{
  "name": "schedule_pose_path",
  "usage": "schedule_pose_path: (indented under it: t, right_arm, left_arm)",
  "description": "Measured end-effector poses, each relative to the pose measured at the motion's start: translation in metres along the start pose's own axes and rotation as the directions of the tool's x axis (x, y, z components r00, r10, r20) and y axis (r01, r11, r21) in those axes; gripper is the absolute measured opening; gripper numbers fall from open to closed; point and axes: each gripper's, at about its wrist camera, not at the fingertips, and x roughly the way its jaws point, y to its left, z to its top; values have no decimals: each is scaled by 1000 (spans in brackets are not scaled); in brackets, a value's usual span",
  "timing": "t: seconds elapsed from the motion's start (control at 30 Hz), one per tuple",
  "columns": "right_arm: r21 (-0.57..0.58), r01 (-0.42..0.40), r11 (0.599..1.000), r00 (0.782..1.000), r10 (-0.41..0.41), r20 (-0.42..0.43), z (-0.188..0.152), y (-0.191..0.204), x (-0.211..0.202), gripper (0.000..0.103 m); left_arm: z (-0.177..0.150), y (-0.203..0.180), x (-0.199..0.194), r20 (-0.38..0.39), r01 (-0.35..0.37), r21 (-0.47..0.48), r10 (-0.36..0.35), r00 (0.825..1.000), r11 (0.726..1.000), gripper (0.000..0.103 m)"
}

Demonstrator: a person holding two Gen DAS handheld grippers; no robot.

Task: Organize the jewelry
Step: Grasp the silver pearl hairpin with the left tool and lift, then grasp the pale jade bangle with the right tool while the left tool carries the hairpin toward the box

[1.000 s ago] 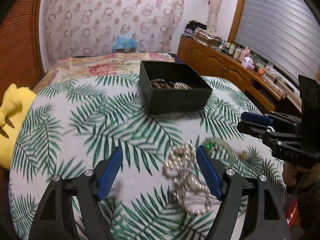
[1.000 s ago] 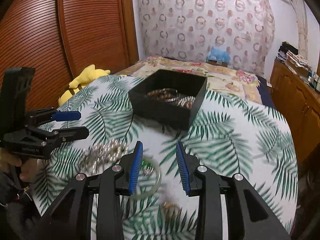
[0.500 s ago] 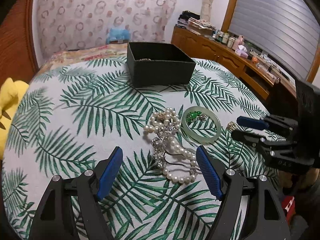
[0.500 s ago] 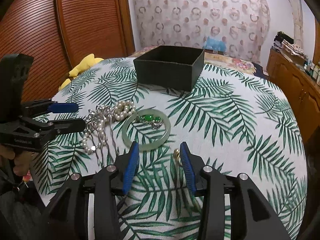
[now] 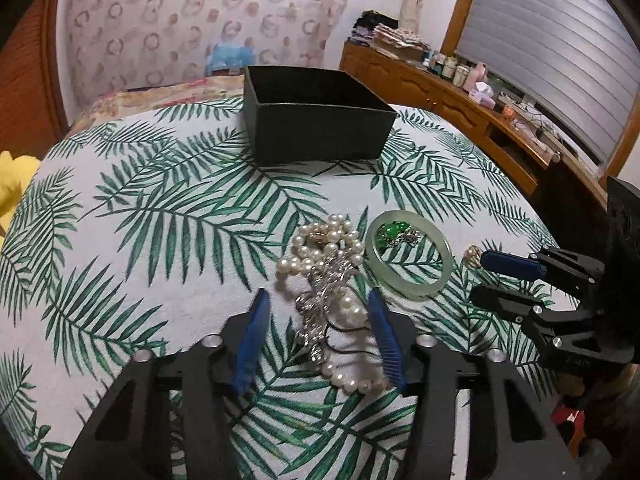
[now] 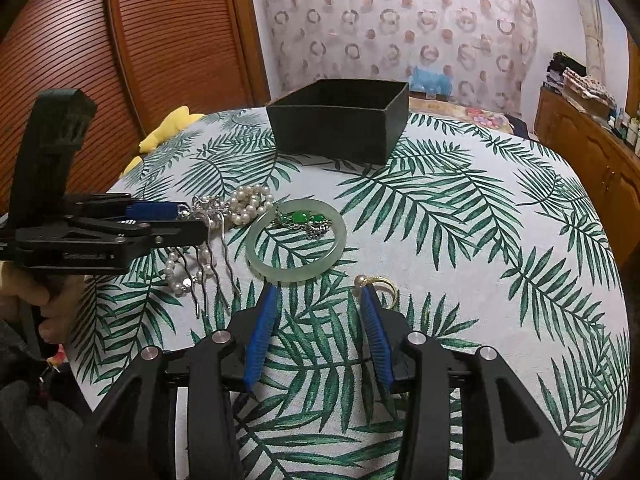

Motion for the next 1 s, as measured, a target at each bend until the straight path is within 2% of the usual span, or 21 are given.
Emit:
schedule_pose_path:
  t: [0.13, 0.2, 0.3, 0.5, 0.63, 0.77, 0.87, 1.0]
  right_arm:
    - [-3, -7, 1000, 1000, 7, -3, -1, 1, 1, 46]
    - [-6, 2, 1000, 1000, -2, -13, -1, 2, 3, 46]
    - [-13, 6, 1000, 1000, -7, -13, -1, 3, 4, 46]
    - [-19, 7, 1000, 1000, -7, -17, -1, 4, 5, 46]
    - [-21, 10, 1000, 1000, -10, -16, -2, 4, 5, 46]
    - [-50, 21, 999, 1000, -22, -16, 1, 7, 4, 46]
    - [-75, 18, 997, 1000, -19, -12, 8, 10, 4, 59]
    - [-128, 17, 992, 1000, -19, -13, 24, 16, 10, 64]
  left_arm:
    - [-1, -1, -1, 6, 38, -9, -38, 999, 999, 31]
    - [-1, -2, -4, 12, 32, -6, -32, 999, 999, 16]
    - [0, -6, -11, 27, 29, 1, -29, 999, 1000, 14]
    - [7, -18, -40, 122, 42, 24, -44, 992, 999, 9]
    - [11, -23, -56, 188, 2, 41, -10, 982, 999, 8]
    - [13, -21, -66, 223, -9, 34, 1, 975, 999, 8]
    - [14, -23, -74, 251, -54, 57, 37, 967, 997, 8]
    - [17, -21, -81, 267, -69, 65, 49, 962, 996, 8]
